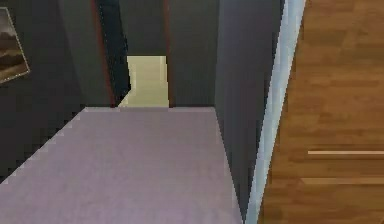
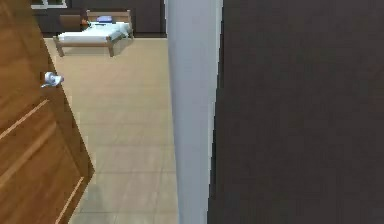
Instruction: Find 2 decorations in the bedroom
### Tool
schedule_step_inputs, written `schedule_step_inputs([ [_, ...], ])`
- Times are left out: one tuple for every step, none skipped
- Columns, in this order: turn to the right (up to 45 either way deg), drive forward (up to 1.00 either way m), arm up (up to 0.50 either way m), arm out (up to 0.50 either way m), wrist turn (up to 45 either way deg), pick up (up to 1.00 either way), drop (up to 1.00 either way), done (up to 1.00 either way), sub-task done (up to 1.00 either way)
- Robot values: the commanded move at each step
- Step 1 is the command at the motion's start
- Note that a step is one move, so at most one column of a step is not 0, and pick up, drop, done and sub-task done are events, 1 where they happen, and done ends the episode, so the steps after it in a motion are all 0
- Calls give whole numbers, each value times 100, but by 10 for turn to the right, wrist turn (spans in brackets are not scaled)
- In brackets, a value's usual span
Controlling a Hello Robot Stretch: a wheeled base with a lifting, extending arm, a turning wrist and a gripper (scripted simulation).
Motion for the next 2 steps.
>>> schedule_step_inputs([
  [450, 0, 0, 0, 0, 0, 0, 0, 0],
  [180, 0, 0, 0, 0, 0, 0, 0, 0],
])
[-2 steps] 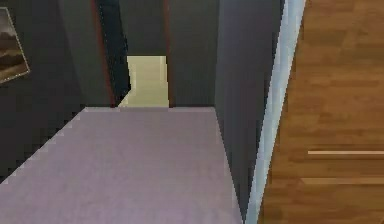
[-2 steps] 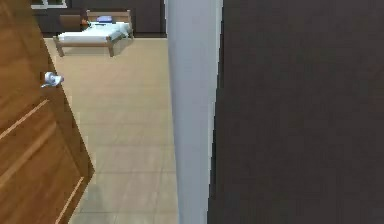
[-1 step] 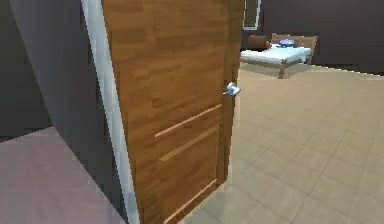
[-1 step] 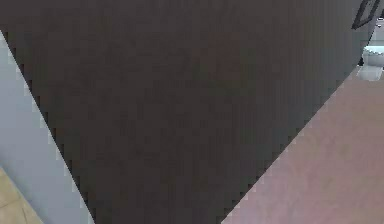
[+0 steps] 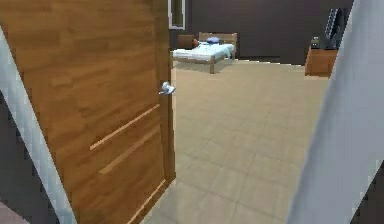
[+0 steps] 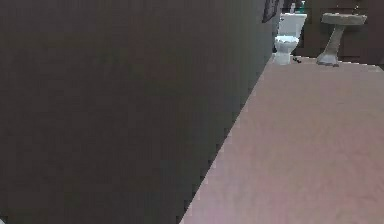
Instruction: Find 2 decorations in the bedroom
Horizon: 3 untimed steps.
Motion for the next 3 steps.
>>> schedule_step_inputs([
  [0, 65, 0, 0, 0, 0, 0, 0, 0],
  [150, 0, 0, 0, 0, 0, 0, 0, 0],
  [0, 60, 0, 0, 0, 0, 0, 0, 0],
])
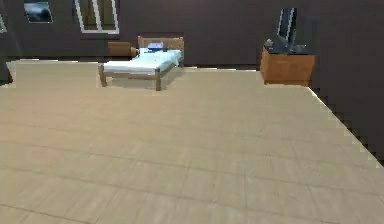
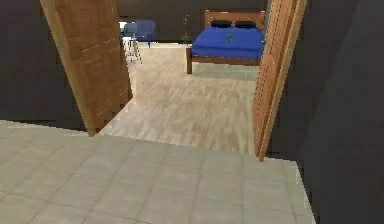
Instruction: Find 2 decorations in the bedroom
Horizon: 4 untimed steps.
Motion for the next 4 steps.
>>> schedule_step_inputs([
  [390, 0, 0, 0, 0, 0, 0, 0, 0],
  [0, 35, 0, 0, 0, 0, 0, 0, 0],
  [-450, 0, 0, 0, 0, 0, 0, 0, 0],
  [-240, 0, 0, 0, 0, 0, 0, 0, 0],
])
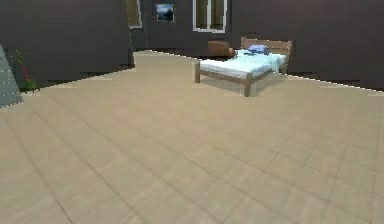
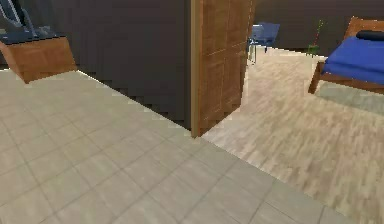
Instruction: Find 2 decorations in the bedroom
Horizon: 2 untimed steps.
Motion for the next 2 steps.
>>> schedule_step_inputs([
  [0, 45, 0, 0, 0, 0, 0, 0, 0],
  [-90, 0, 0, 0, 0, 0, 0, 0, 0],
])
